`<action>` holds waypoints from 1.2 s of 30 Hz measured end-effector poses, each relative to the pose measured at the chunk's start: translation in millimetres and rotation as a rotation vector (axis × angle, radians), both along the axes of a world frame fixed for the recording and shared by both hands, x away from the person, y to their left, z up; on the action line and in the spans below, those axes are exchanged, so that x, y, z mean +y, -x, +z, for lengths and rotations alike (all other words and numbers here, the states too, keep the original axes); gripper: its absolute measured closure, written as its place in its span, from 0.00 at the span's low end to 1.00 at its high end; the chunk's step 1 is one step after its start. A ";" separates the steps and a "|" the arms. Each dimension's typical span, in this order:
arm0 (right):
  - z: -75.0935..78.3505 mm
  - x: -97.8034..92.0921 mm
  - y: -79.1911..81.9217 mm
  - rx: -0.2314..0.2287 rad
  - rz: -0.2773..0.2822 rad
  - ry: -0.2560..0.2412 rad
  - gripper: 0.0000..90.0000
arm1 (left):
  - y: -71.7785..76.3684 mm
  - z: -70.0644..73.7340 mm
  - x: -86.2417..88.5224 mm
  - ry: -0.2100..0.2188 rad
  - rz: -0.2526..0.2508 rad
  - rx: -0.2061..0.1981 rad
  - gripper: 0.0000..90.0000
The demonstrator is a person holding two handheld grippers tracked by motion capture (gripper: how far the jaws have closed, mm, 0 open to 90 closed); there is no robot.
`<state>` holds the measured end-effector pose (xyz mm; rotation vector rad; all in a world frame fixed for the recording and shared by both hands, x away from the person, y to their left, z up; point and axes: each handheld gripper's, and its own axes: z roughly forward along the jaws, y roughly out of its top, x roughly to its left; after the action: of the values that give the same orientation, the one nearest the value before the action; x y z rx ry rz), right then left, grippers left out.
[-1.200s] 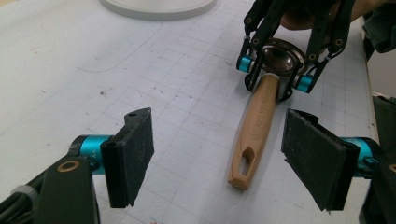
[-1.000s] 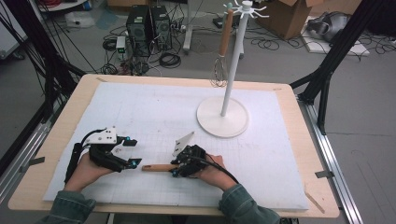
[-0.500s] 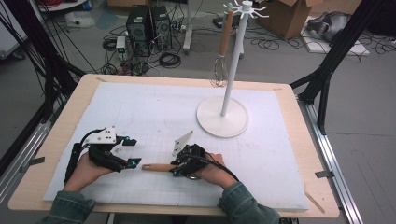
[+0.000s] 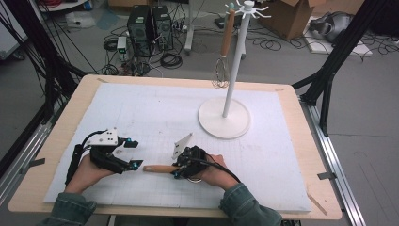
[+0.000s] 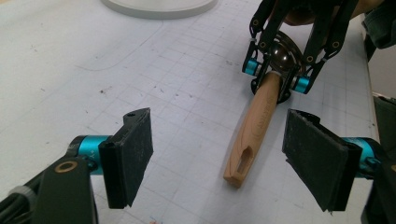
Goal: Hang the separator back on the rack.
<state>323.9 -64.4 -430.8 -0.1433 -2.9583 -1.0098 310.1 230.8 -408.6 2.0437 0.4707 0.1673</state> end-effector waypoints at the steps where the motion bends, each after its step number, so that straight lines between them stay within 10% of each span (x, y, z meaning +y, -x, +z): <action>1: 0.3 -0.3 0.0 0.003 0.000 -0.003 0.78 | -0.1 -0.2 -0.1 0.001 -0.001 0.000 0.28; 36: 13.3 -16.6 -1.7 0.001 -0.020 -0.119 0.78 | 1.5 -3.1 -10.4 0.015 -0.057 0.023 0.31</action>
<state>325.6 -81.1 -417.5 -0.1721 -2.8910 -1.1842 308.6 220.4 -411.6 2.0434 0.4261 0.1062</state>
